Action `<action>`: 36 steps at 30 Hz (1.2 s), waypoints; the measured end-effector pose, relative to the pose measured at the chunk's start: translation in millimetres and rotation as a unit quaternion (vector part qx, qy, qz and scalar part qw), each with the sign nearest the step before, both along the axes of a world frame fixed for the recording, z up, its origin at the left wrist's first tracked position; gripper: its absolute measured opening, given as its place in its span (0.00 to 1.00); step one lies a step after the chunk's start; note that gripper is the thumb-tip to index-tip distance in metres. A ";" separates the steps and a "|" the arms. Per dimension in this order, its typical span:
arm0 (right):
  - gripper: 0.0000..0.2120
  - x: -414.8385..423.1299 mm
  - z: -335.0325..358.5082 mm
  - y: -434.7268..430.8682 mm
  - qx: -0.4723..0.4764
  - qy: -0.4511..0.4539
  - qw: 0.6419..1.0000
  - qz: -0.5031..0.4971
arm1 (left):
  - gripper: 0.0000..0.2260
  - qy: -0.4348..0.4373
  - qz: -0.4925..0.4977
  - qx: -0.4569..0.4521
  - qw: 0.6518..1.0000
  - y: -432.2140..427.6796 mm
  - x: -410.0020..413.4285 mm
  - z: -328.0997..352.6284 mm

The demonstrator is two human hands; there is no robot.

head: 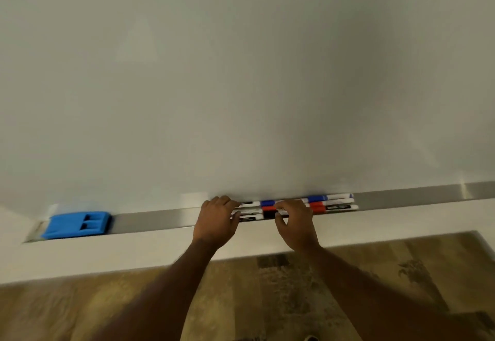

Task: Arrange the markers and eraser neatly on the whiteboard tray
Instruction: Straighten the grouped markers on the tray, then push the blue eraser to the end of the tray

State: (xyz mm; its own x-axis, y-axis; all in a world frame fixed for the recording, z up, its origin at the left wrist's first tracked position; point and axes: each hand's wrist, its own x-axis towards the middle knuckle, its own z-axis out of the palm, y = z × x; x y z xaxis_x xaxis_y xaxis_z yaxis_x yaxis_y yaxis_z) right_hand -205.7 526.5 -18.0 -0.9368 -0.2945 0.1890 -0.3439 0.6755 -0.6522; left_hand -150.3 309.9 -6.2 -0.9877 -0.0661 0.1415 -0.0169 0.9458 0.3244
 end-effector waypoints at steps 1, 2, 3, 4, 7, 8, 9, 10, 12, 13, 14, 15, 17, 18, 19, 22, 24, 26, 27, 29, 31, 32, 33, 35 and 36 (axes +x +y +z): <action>0.08 2.6 0.9 -13.0 -0.005 0.003 1.000 0.018 | 0.11 -0.005 0.010 -0.001 1.000 -10.3 6.2 2.6; 0.08 7.6 0.4 -33.0 -0.010 0.004 0.999 0.042 | 0.11 -0.009 0.024 -0.004 1.000 -26.8 16.4 4.2; 0.08 12.7 0.5 -49.2 -0.010 0.005 0.998 0.057 | 0.12 -0.011 0.032 -0.010 0.999 -39.0 24.2 5.3; 0.09 18.6 1.2 -67.8 -0.011 0.002 0.997 0.071 | 0.12 -0.011 0.044 -0.014 0.999 -53.1 33.1 5.6; 0.10 34.4 2.4 -113.2 -0.016 -0.024 0.994 0.102 | 0.13 -0.022 0.077 -0.018 0.997 -85.5 54.6 7.1; 0.09 38.6 1.9 -126.0 -0.020 -0.035 0.993 0.114 | 0.13 -0.028 0.086 -0.017 0.996 -94.9 60.9 8.0; 0.09 42.9 3.1 -137.7 -0.021 -0.045 0.991 0.125 | 0.13 -0.032 0.094 -0.018 0.995 -103.7 66.3 8.1; 0.09 47.6 1.9 -151.5 -0.021 -0.052 0.989 0.137 | 0.14 -0.040 0.104 -0.018 0.994 -115.0 73.6 8.0; 0.09 56.0 1.5 -174.0 -0.015 -0.068 0.986 0.153 | 0.14 -0.049 0.126 -0.019 0.991 -133.6 85.0 6.8; 0.09 61.1 2.0 -187.1 -0.013 -0.080 0.984 0.161 | 0.15 -0.050 0.139 -0.017 0.989 -145.1 91.9 5.7; 0.10 65.7 1.8 -199.6 -0.014 -0.089 0.981 0.169 | 0.15 -0.051 0.155 -0.011 0.987 -156.5 98.7 4.7; 0.10 68.4 3.3 -208.9 -0.011 -0.095 0.980 0.174 | 0.16 -0.052 0.167 -0.006 0.985 -165.3 102.2 3.9; 0.11 75.7 5.3 -232.3 -0.006 -0.104 0.977 0.185 | 0.17 -0.057 0.197 0.003 0.979 -186.6 112.1 2.8; 0.11 78.8 6.9 -242.3 -0.007 -0.113 0.975 0.190 | 0.18 -0.059 0.210 0.005 0.976 -195.3 115.8 2.7; 0.12 82.3 9.2 -254.4 -0.008 -0.124 0.973 0.194 | 0.17 -0.059 0.220 0.006 0.974 -206.0 119.9 2.4; 0.12 90.7 12.4 -283.6 -0.022 -0.157 0.966 0.204 | 0.13 -0.054 0.248 0.002 0.967 -230.8 127.0 3.3; 0.12 96.9 14.0 -301.3 -0.032 -0.184 0.960 0.208 | 0.14 -0.054 0.291 0.000 0.955 -246.8 130.9 6.1; 0.13 103.3 15.7 -318.0 -0.036 -0.208 0.955 0.206 | 0.16 -0.051 0.350 0.013 0.935 -264.3 135.0 6.8; 0.14 106.9 16.2 -327.2 -0.037 -0.219 0.953 0.203 | 0.18 -0.054 0.377 0.022 0.924 -273.2 138.0 5.6; 0.16 114.3 16.4 -344.8 -0.037 -0.239 0.950 0.198 | 0.21 -0.070 0.410 0.038 0.909 -288.8 144.3 1.1; 0.20 120.3 16.7 -359.3 -0.037 -0.261 0.945 0.194 | 0.25 -0.085 0.423 0.053 0.901 -299.7 149.4 -2.7; 0.22 122.6 17.7 -362.6 -0.036 -0.268 0.943 0.193 | 0.27 -0.092 0.425 0.058 0.899 -301.3 150.8 -3.9; 0.24 125.2 18.5 -369.4 -0.035 -0.272 0.942 0.195 | 0.30 -0.096 0.426 0.062 0.898 -307.0 153.2 -6.1; 0.24 126.6 22.1 -371.1 -0.037 -0.276 0.940 0.199 | 0.34 -0.104 0.425 0.077 0.896 -309.7 153.3 -8.5; 0.24 127.9 23.5 -378.1 -0.038 -0.278 0.938 0.201 | 0.36 -0.110 0.425 0.090 0.894 -317.9 154.7 -10.8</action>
